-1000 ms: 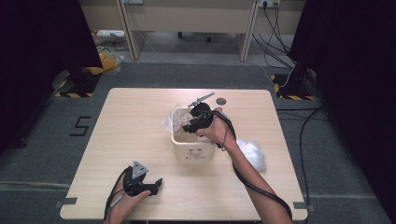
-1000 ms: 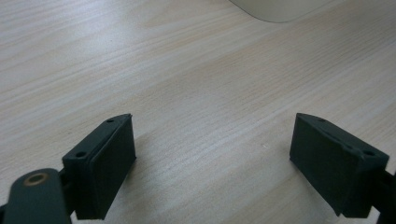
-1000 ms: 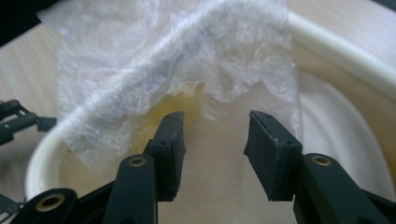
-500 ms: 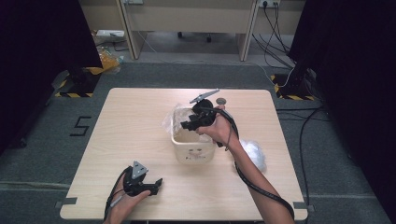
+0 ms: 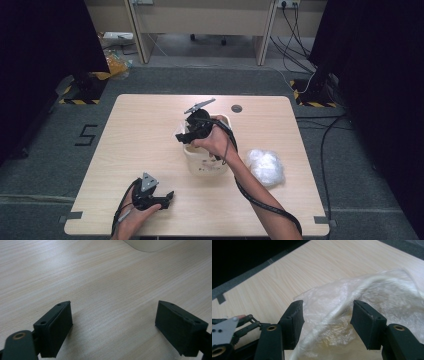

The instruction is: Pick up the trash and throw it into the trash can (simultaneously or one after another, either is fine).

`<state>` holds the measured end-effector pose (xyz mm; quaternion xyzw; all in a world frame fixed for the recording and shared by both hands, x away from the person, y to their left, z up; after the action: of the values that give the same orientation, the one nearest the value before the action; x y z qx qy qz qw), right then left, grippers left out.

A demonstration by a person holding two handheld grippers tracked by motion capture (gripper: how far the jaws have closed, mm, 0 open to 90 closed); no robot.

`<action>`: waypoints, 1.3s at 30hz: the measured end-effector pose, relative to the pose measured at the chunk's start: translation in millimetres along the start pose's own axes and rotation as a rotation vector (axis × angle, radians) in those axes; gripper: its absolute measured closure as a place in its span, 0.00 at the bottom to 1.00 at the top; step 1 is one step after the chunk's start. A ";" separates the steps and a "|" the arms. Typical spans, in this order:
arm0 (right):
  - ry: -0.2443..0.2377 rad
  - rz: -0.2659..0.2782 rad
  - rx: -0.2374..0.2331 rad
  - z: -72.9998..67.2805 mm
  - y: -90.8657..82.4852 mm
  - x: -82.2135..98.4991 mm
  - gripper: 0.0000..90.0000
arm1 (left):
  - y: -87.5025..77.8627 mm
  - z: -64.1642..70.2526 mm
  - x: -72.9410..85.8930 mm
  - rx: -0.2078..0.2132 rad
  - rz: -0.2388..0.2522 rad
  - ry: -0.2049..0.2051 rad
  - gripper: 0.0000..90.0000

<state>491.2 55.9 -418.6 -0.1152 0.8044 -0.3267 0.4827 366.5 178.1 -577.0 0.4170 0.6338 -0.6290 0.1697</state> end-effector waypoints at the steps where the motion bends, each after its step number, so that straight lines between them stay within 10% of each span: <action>1: 0.005 -0.003 -0.001 1.1 1.0 1.5 0.51 | 0.0 0.0 0.0 0.000 0.000 0.000 0.15; 14: -0.004 0.027 -0.115 -2.2 -8.2 8.0 0.93 | 0.0 0.0 0.0 0.000 0.000 0.000 0.15; 22: 0.022 -0.062 -0.014 25.4 -8.5 23.9 0.88 | -0.1 -0.1 0.1 0.000 -0.002 0.001 0.15; 39: 0.071 -0.173 0.035 44.6 -8.1 38.1 0.80 | 0.0 -0.2 -0.1 -0.001 0.001 0.001 0.15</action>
<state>508.9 12.2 -454.5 -0.1642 0.8022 -0.3847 0.4261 366.6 178.3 -577.0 0.4173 0.6342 -0.6283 0.1700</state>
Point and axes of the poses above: each handheld gripper's, and its own axes: y roughly forward along the jaws, x roughly out of its underside, z roughly to its right, the point moved 8 cm from there along y, roughly forward along the jaws, and after that the axes turned 15 degrees about -x, right-handed, at the moved point
